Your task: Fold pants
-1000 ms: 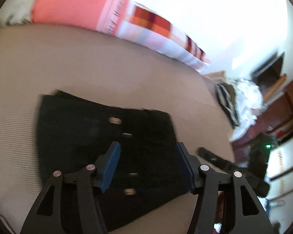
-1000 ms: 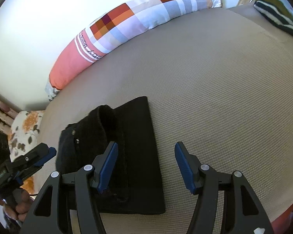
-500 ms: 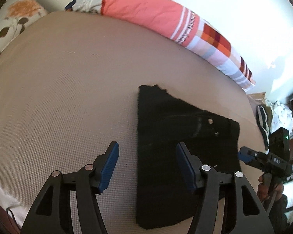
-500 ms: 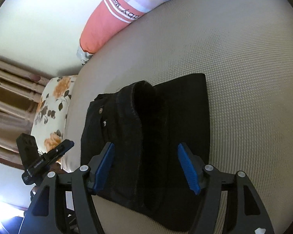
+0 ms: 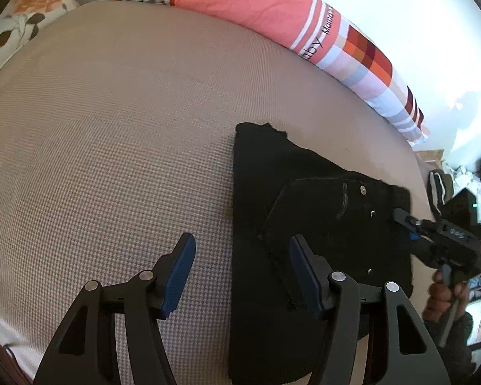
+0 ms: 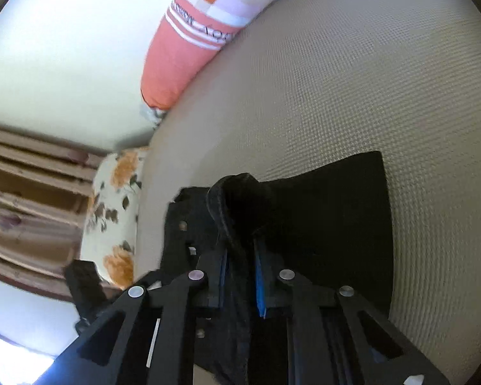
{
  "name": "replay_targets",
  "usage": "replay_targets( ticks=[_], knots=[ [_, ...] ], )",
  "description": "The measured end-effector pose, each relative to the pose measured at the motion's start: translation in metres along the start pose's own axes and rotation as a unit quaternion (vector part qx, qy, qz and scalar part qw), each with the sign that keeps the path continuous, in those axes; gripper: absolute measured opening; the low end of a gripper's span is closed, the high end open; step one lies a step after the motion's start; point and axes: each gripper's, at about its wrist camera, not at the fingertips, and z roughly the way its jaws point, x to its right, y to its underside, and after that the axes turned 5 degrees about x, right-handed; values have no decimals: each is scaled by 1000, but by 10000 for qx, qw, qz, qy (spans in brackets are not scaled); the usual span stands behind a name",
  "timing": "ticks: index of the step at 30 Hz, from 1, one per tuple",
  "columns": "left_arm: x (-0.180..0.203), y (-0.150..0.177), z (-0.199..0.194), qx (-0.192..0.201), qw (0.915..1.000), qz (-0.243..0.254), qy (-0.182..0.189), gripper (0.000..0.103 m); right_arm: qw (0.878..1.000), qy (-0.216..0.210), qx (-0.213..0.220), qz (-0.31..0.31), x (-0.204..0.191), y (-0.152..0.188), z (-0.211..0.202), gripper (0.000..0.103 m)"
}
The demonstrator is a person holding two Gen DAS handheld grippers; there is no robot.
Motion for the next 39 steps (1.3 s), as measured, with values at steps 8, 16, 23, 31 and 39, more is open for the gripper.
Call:
replay_targets(
  ticks=[8,16,23,31,39],
  knots=[
    [26,-13,-3,191,9989,383,184,62,9956,474,800,-133,-25,10,-60,10],
    [44,-11,35,-124,9960,872,-117,62,9877,1432,627,-7,25,10,-41,22],
    [41,1,41,-322,9947,974,-68,62,9841,1676,554,-206,4,24,-50,25],
    [50,34,27,-437,9908,1283,4,62,9839,1728,351,-288,-3,70,-77,16],
    [61,53,21,-426,9883,1459,-94,62,9772,2017,462,-480,-12,88,-87,11]
  ],
)
